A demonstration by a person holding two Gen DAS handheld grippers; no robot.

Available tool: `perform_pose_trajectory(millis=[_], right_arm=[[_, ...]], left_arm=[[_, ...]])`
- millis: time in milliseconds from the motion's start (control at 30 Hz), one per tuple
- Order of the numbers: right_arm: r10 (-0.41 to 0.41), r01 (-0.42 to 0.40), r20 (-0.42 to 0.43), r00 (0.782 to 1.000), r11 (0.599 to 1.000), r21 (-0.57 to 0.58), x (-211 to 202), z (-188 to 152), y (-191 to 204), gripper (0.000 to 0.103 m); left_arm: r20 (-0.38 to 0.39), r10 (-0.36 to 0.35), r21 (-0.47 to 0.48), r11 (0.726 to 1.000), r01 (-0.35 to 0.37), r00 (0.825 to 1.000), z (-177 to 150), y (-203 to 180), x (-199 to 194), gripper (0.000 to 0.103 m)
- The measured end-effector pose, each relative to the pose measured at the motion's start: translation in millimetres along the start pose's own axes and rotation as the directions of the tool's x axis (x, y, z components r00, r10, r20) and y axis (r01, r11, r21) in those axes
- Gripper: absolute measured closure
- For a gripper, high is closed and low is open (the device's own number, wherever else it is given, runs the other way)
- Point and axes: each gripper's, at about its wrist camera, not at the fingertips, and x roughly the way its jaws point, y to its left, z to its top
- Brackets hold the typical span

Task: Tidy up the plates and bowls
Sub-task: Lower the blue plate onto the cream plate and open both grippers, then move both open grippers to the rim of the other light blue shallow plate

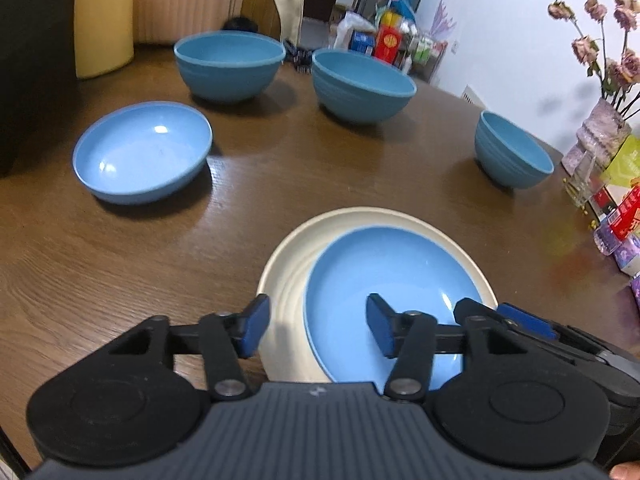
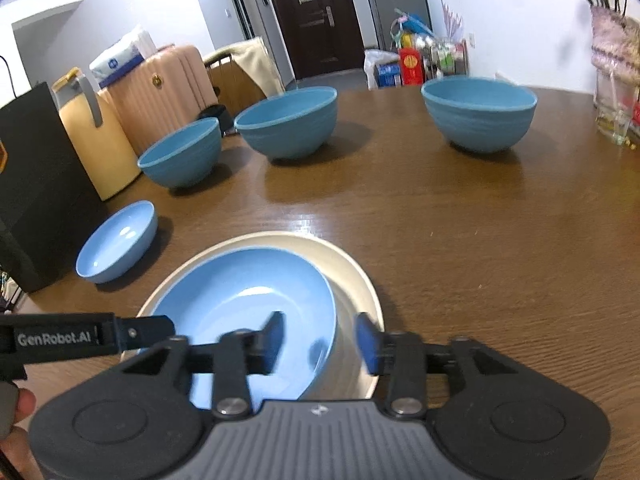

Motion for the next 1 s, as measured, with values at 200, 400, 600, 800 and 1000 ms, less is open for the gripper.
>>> perform_pose_trajectory(millis=[200, 400, 600, 800, 1000], right_arm=[[-0.01, 0.009, 0.061, 0.998, 1.0, 0.014, -16, -1, -6, 0.002], [-0.004, 0.004, 0.075, 0.997, 1.0, 0.011, -26, -11, -13, 0.0], [-0.034, 0.032, 0.179, 0.983, 0.999, 0.014, -36, -29, -24, 0.0], [-0.089, 0.077, 0.254, 0.963, 0.995, 0.056, -34, -41, -46, 0.0], [-0.079, 0.062, 0.306, 0.949, 0.996, 0.064, -30, -54, -59, 0.0]], left_arm=[[0.095, 0.038, -0.003, 0.999, -0.038, 0.995, -5, 8, -21, 0.001], [0.143, 0.023, -0.015, 1.0, -0.021, 0.989, -15, 26, -34, 0.0], [0.217, 0.058, -0.063, 0.997, -0.045, 0.974, -27, 53, -38, 0.0], [0.268, 0.137, -0.097, 0.989, -0.115, 0.954, -27, 81, -33, 0.0], [0.281, 0.24, -0.151, 0.967, -0.205, 0.929, -17, 107, -11, 0.0]])
